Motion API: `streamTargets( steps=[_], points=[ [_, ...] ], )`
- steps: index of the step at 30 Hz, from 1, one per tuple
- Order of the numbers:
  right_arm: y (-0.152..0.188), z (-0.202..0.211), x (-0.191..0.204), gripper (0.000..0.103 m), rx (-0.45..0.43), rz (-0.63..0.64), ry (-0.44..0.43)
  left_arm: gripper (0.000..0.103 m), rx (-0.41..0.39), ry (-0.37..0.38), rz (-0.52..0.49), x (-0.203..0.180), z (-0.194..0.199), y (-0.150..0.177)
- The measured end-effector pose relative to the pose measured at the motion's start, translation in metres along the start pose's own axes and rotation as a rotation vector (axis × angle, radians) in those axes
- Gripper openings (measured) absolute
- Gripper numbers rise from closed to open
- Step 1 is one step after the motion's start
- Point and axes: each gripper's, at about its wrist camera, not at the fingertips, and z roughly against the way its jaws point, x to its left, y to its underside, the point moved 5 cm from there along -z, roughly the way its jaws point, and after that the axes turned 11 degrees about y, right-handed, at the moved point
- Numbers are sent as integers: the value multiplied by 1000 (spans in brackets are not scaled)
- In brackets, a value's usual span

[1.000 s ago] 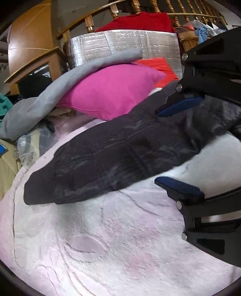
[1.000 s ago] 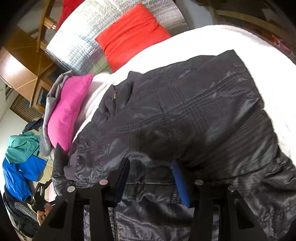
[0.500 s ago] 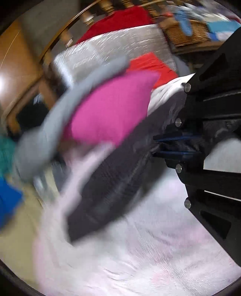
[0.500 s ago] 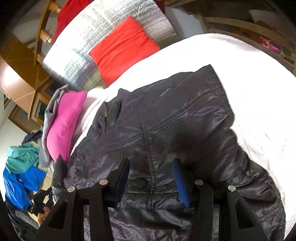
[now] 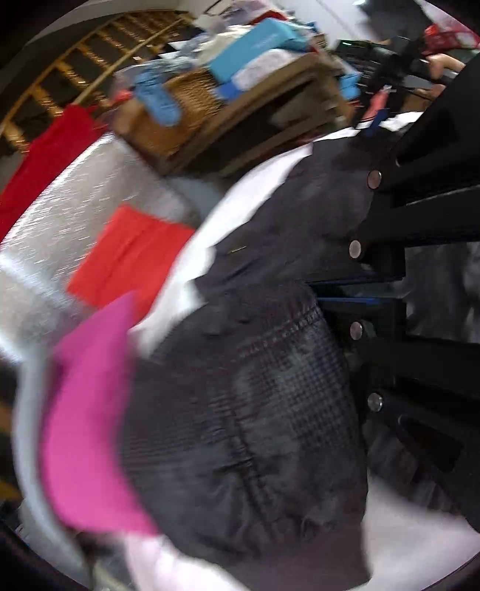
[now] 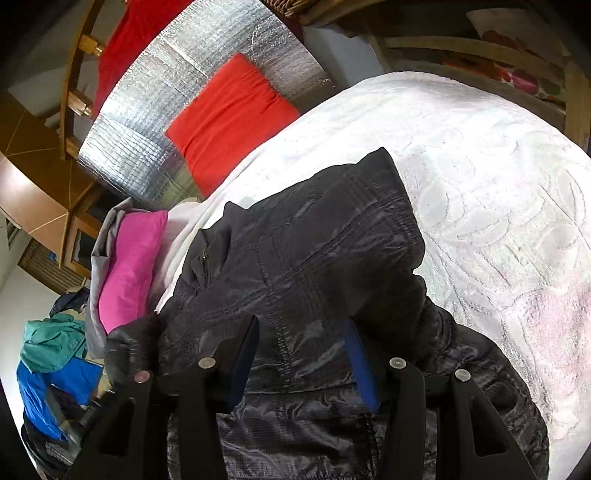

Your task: Fold large clothes

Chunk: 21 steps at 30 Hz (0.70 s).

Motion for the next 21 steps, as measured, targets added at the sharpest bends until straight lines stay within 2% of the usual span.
streamTargets(
  steps=[2,4,5,7,9,11,12,14,15,16,18,19,20,21],
  points=[
    [-1,1,0,52,-1,-1,-1,5,68,-1,7,-7,-20,21],
    [-2,1,-1,52,2,-6,-1,5,154,-29,22,-7,-42,43],
    [-2,0,-2,52,8,-11,-3,5,173,-49,19,-7,-47,50],
    [-3,1,-4,52,11,-19,-10,5,166,-71,-19,-16,-42,53],
    [-5,1,-5,52,15,-26,-21,5,175,-23,-15,-28,-30,56],
    [-6,2,-4,53,20,-36,-38,5,166,-24,-17,-36,-8,59],
    [-6,2,-4,55,24,-42,-45,6,149,-21,-18,-38,1,58],
    [-4,1,-2,64,38,-58,-60,10,84,21,8,-44,33,54],
    [-3,1,-2,71,42,-64,-70,24,55,39,25,-45,47,52],
    [-1,2,0,72,46,-70,-88,51,-2,57,53,-42,67,46],
    [1,4,3,73,45,-72,-97,85,-122,45,111,-27,98,34],
    [3,5,5,73,41,-70,-94,86,-184,41,159,-14,115,26],
    [3,5,5,73,39,-69,-93,86,-202,48,196,-4,122,23],
    [4,5,7,73,39,-66,-94,86,-214,68,273,12,127,20]
  ],
)
